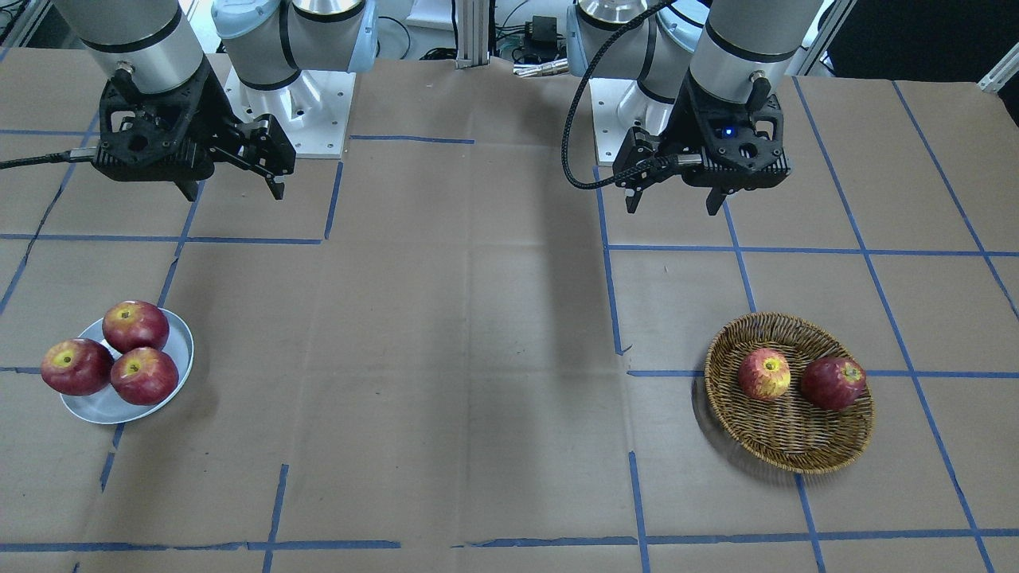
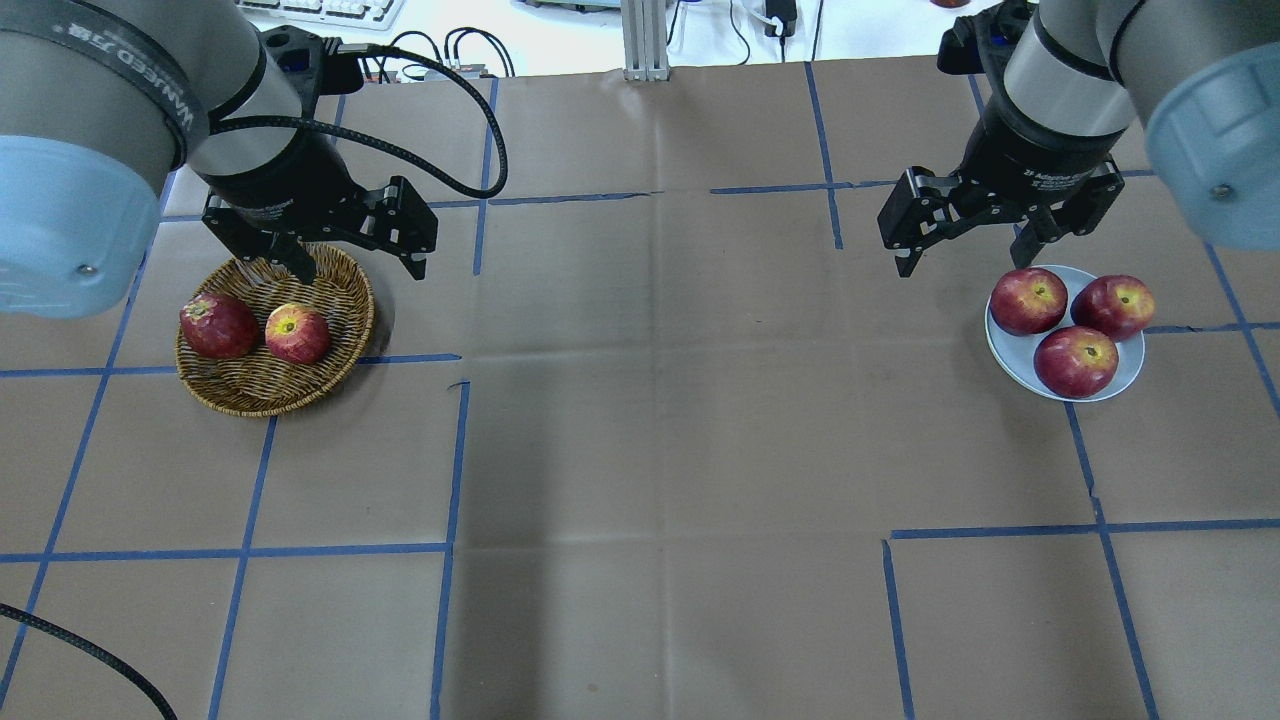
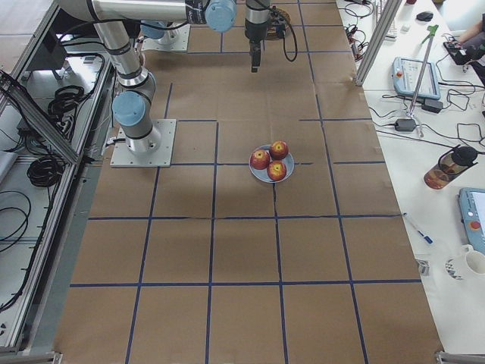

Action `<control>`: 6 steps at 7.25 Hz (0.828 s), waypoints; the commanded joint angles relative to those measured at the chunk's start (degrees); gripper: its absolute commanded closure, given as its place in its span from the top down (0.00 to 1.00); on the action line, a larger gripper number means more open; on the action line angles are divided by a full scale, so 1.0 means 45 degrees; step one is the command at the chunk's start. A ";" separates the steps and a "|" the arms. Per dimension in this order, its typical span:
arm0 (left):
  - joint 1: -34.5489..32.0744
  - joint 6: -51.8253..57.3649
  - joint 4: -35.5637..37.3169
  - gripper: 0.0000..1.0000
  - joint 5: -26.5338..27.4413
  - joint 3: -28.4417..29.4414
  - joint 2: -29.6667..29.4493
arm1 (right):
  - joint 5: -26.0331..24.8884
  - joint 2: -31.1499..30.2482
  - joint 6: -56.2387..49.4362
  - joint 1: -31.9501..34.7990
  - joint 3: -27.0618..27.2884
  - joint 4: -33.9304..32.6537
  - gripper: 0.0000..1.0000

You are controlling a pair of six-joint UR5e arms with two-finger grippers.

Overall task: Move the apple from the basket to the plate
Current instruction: 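Lower the left gripper toward the streaked apple in the wicker basket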

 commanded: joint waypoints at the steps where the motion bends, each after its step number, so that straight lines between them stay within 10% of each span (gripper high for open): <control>1: 0.0212 0.0432 0.0002 0.99 0.0127 -0.0297 -0.0022 | -0.0002 0.0002 0.0000 0.0000 0.0000 0.0000 1.00; 6: 0.2475 0.8197 0.2301 0.99 0.0165 -0.1432 -0.1931 | -0.0022 0.0255 0.0039 0.0000 -0.0195 -0.0097 1.00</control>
